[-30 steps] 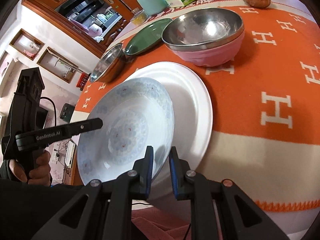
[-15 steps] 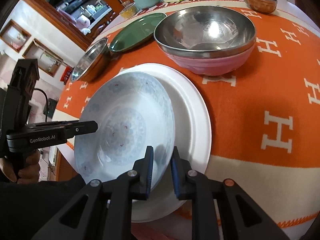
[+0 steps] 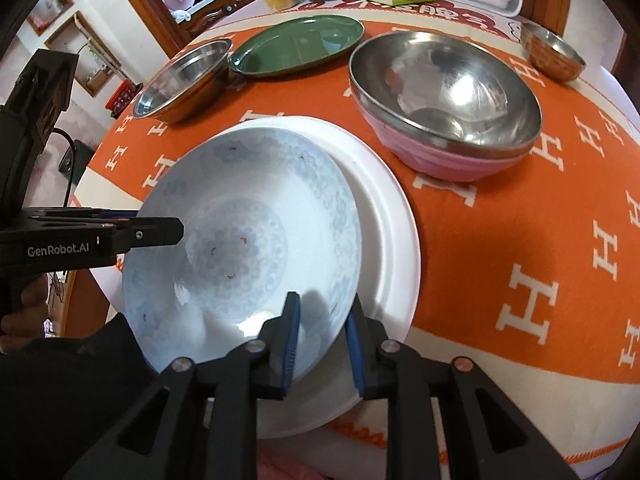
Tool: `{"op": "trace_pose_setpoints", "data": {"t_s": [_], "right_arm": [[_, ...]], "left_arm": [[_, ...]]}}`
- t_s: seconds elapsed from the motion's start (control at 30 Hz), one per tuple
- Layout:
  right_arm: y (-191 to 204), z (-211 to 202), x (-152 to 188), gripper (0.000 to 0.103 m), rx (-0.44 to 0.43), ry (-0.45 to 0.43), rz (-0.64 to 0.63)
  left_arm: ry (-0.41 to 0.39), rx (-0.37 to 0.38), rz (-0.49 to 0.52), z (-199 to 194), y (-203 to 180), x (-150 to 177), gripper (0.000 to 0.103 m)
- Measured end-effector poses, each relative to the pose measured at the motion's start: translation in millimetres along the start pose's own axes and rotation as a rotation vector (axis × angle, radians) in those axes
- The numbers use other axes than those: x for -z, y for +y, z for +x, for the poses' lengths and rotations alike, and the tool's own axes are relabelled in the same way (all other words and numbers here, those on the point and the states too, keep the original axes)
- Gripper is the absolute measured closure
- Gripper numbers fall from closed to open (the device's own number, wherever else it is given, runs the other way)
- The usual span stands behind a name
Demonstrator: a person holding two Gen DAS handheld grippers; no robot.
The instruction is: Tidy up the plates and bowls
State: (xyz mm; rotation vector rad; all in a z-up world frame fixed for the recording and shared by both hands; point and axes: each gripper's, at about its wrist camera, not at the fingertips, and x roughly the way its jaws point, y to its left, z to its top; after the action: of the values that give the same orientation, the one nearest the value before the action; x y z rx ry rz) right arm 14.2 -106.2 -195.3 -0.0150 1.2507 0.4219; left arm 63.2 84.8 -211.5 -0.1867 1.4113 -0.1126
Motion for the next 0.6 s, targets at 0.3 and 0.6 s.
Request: {"op": "trace_pose_setpoints", "data": {"t_s": [0.3, 0.6], "right_arm": [[-2, -30, -2, 0.057, 0.023, -0.094, -0.082], [-14, -62, -7, 0.049, 0.047, -0.178, -0.106]], "left_arm": [[-0.146, -0.005, -0.047, -32, 1, 8, 0.031], [-0.265, -0.094, -0.137, -78, 4, -1, 0.023]]}}
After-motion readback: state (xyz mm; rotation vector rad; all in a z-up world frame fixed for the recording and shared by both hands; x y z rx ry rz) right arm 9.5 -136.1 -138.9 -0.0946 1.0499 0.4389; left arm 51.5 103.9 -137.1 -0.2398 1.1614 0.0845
